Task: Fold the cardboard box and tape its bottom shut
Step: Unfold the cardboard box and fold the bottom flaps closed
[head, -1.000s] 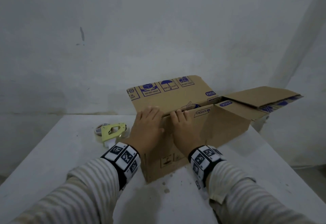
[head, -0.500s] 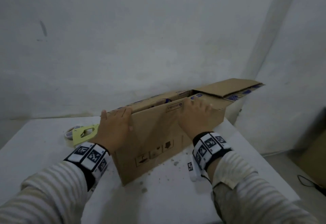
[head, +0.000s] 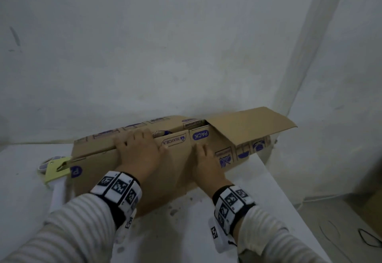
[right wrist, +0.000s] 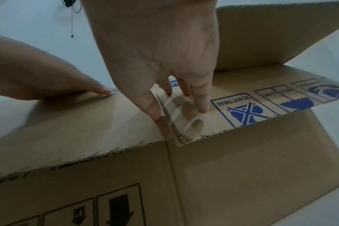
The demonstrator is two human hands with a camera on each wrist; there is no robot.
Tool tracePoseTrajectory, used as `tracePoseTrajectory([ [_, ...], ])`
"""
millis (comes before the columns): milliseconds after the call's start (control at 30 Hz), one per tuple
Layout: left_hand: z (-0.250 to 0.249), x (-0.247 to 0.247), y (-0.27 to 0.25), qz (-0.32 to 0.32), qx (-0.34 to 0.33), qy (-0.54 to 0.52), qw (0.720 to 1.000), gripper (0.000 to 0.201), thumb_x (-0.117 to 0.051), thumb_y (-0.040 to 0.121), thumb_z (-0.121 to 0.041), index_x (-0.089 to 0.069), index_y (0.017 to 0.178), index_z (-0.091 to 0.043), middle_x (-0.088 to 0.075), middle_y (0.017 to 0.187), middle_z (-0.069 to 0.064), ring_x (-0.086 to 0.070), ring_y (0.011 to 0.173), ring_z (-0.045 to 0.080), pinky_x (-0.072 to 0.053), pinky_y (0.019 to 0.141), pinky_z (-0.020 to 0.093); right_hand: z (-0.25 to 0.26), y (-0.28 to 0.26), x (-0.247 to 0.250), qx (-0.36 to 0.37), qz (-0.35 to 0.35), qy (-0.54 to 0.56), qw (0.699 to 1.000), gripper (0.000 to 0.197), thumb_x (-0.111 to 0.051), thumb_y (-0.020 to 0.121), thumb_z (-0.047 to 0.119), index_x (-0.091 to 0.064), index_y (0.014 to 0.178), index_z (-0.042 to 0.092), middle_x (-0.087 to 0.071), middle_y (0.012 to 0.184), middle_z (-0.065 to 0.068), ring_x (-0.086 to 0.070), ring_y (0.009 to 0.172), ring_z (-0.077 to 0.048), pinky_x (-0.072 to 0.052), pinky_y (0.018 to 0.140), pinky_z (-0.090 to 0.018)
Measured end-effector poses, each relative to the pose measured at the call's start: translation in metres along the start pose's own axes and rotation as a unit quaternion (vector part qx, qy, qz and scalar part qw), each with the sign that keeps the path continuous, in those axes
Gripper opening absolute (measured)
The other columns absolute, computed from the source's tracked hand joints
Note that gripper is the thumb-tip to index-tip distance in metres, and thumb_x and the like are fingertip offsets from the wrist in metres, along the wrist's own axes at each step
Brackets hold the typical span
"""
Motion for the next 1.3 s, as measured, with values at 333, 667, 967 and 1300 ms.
tracePoseTrajectory([
  [333, -0.107, -0.022, 0.033, -0.024, 0.020, 0.004, 1.000, 0.075, -0.039, 0.079, -0.073, -0.039, 0.131, -0.018, -0.045, 0.135, 0.008, -0.038, 0.128, 0.032, -0.015, 0.104, 0.069, -0.066, 0.016, 0.040, 0.116, 0.004, 0.068, 0.991, 0.057, -0.044, 0.093, 0.024, -0.029, 0.147, 0.016, -0.040, 0.142, -0.014, -0.040, 0.124, -0.032, -0.040, 0.102, -0.041],
  [667, -0.108, -0.028, 0.029, -0.080, 0.013, 0.032, 0.996, 0.072, -0.039, 0.080, -0.072, -0.044, 0.128, -0.019, -0.051, 0.127, 0.006, -0.043, 0.124, 0.031, -0.010, 0.106, 0.069, -0.084, 0.081, 0.120, 0.164, -0.140, 0.082, 0.973, 0.067, -0.052, 0.095, 0.025, -0.017, 0.151, 0.014, -0.002, 0.160, -0.009, -0.027, 0.139, -0.028, -0.038, 0.103, -0.036],
  [967, -0.105, -0.032, 0.025, -0.093, -0.001, 0.040, 0.995, 0.067, -0.040, 0.080, -0.070, -0.042, 0.127, -0.022, -0.050, 0.126, 0.003, -0.043, 0.124, 0.028, -0.011, 0.107, 0.068, -0.079, 0.139, 0.098, 0.159, -0.047, -0.089, 0.982, 0.047, -0.032, 0.100, 0.038, -0.040, 0.141, 0.016, -0.036, 0.150, -0.007, -0.025, 0.140, -0.027, -0.019, 0.117, -0.043],
  [1300, -0.116, -0.031, 0.014, -0.058, -0.021, 0.008, 0.998, 0.055, -0.043, 0.088, -0.059, -0.025, 0.138, -0.048, -0.013, 0.157, 0.005, -0.006, 0.145, 0.033, 0.003, 0.105, 0.070, -0.086, 0.134, 0.101, 0.146, -0.056, -0.158, 0.975, 0.042, -0.028, 0.100, 0.042, -0.055, 0.118, 0.015, -0.056, 0.125, -0.010, -0.045, 0.120, -0.031, -0.030, 0.105, -0.042],
])
Point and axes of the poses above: each hand's wrist, its own y-axis towards the middle knuckle, its own x-axis out of the back of the hand, z = x × y, the point moved 7 cm from there along y, towards the middle knuckle
